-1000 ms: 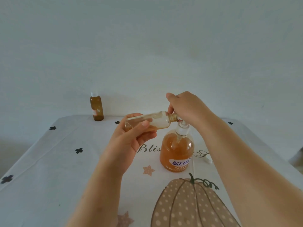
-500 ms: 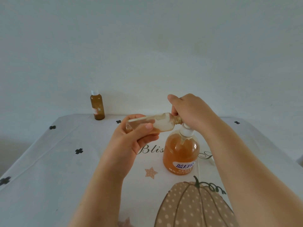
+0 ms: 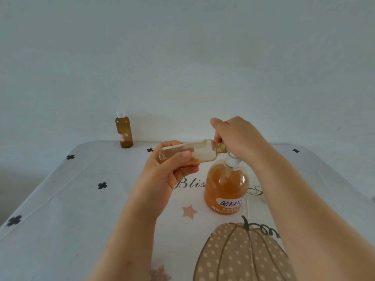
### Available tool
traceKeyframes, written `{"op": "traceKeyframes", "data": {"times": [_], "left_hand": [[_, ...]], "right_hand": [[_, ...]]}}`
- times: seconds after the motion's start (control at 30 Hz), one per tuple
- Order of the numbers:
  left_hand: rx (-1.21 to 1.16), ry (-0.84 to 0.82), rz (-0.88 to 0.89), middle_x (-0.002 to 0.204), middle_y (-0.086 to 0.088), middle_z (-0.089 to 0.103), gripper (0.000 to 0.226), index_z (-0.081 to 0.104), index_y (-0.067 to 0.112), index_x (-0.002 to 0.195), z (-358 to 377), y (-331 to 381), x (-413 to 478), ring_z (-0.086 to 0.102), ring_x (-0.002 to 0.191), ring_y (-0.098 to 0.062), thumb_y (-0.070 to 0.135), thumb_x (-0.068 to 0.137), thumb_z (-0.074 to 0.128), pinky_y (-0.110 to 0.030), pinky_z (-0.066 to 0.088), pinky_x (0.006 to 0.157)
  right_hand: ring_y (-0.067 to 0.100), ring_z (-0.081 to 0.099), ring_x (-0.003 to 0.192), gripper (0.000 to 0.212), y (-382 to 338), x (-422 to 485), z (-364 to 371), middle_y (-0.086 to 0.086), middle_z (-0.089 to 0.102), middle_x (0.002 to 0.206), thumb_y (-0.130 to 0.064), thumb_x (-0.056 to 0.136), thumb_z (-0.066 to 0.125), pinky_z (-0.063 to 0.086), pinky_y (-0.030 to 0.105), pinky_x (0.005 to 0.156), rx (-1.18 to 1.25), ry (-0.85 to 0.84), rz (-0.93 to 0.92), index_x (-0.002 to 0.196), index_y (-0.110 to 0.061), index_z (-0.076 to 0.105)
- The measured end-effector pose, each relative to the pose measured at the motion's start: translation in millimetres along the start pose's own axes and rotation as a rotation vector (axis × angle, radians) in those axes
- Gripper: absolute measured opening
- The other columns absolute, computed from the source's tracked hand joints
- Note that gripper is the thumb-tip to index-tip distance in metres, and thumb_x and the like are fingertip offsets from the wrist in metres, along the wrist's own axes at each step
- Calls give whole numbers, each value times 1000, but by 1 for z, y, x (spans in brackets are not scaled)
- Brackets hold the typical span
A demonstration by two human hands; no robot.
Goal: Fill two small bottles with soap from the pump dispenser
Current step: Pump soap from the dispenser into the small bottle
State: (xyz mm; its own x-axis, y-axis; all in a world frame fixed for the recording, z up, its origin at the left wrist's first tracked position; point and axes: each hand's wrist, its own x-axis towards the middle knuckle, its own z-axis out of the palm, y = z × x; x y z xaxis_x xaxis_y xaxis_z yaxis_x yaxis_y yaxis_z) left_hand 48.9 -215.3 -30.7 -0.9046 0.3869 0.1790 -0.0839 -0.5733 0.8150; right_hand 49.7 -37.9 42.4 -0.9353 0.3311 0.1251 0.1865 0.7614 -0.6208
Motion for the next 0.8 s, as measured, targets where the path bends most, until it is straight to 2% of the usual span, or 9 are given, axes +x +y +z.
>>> {"op": "traceKeyframes", "data": {"times": [0.23, 0.47, 0.63, 0.8], "left_hand": [[-31, 7, 16, 105, -19, 71, 41, 57, 1, 116, 3, 3, -5, 71, 91, -30, 12, 80, 71, -31, 58, 76], [-23, 2, 23, 106, -17, 71, 42, 56, 1, 118, 3, 3, -3, 71, 92, -29, 13, 80, 70, -31, 58, 78], [-27, 0, 17, 105, -16, 72, 37, 56, 3, 113, 3, 2, -5, 72, 91, -29, 12, 78, 69, -32, 58, 77], [-18, -10, 15, 108, -18, 71, 41, 57, 2, 116, 4, 2, -5, 71, 94, -30, 12, 78, 70, -32, 58, 79]], "right_hand": [[19, 59, 57, 54, -10, -3, -8, 0, 66, 64, -48, 103, 40, 45, 31, 65, 8, 0, 18, 80, -13, 73], [22, 63, 62, 55, -13, -3, -9, 0, 67, 61, -45, 104, 36, 46, 31, 64, -18, 10, 23, 80, -13, 74], [29, 71, 80, 55, -13, -4, -5, 11, 75, 83, -44, 105, 34, 52, 36, 74, -61, 43, 20, 93, -7, 73], [25, 64, 71, 54, -9, -3, -6, 12, 75, 85, -42, 104, 35, 53, 36, 75, -46, 66, 12, 93, -5, 74]]}}
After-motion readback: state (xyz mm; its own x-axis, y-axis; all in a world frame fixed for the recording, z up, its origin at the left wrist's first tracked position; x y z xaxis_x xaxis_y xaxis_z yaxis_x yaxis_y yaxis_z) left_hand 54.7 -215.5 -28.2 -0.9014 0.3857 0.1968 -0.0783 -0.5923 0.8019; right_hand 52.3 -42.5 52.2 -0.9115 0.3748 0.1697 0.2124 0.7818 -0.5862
